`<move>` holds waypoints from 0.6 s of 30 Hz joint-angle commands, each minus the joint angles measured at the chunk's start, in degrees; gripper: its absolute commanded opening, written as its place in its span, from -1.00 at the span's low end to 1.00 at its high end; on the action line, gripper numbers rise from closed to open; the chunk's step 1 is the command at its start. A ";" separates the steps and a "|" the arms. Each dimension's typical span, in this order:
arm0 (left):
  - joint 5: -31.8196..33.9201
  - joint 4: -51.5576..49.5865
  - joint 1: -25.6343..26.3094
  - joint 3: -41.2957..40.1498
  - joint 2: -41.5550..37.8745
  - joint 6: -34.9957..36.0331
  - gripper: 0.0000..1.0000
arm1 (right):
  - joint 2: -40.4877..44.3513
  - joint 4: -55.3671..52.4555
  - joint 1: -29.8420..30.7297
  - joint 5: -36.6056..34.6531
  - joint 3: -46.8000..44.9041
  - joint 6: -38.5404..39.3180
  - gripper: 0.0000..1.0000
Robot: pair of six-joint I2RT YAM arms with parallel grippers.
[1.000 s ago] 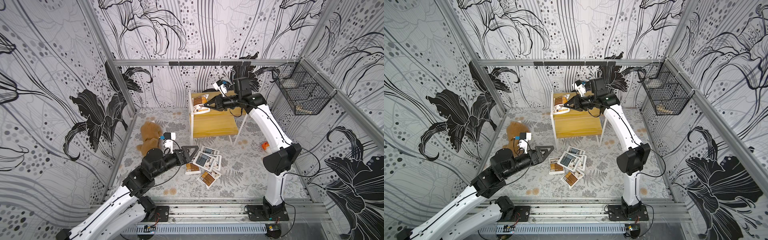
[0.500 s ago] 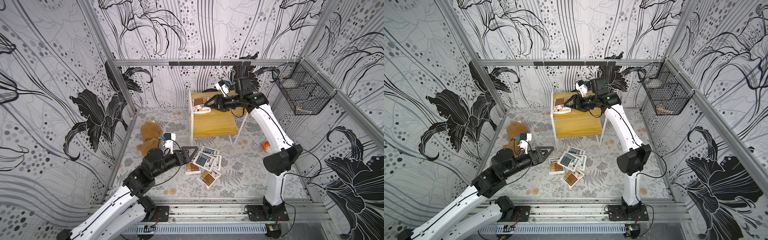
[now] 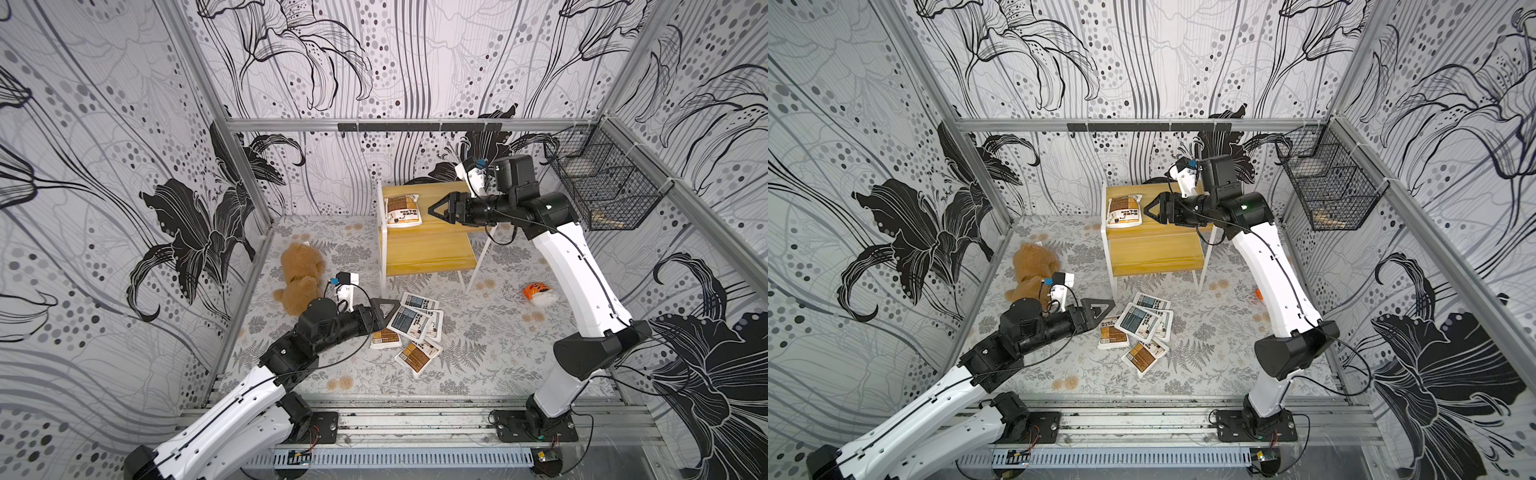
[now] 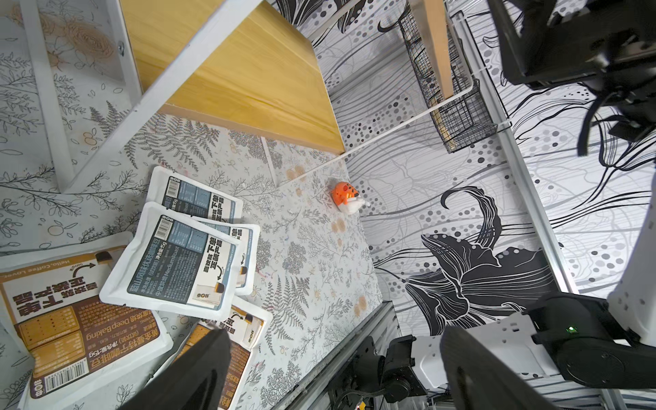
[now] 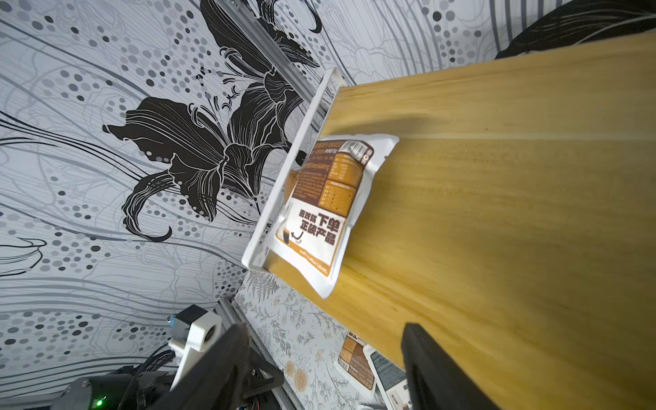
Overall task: Place the bagged coffee beans on the shelf by color
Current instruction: Place the bagged coffee beans on the shelf, then pick up the bagged coffee beans at the center of the board.
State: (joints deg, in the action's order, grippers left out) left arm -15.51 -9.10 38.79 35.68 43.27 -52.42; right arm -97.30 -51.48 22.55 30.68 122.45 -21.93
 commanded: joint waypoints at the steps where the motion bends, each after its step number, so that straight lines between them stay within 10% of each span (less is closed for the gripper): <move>1: -0.57 3.13 -0.45 -1.30 -0.58 -0.07 0.95 | 6.81 0.60 0.13 -1.52 -5.94 1.15 0.48; 18: 0.96 8.62 -0.44 -14.27 -0.42 -6.19 0.95 | 36.91 22.99 11.08 -2.41 -69.30 -14.47 0.53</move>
State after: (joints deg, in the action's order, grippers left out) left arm -15.38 -4.54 38.79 22.59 42.26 -56.84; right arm -61.95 -35.70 30.28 30.17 58.48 -30.70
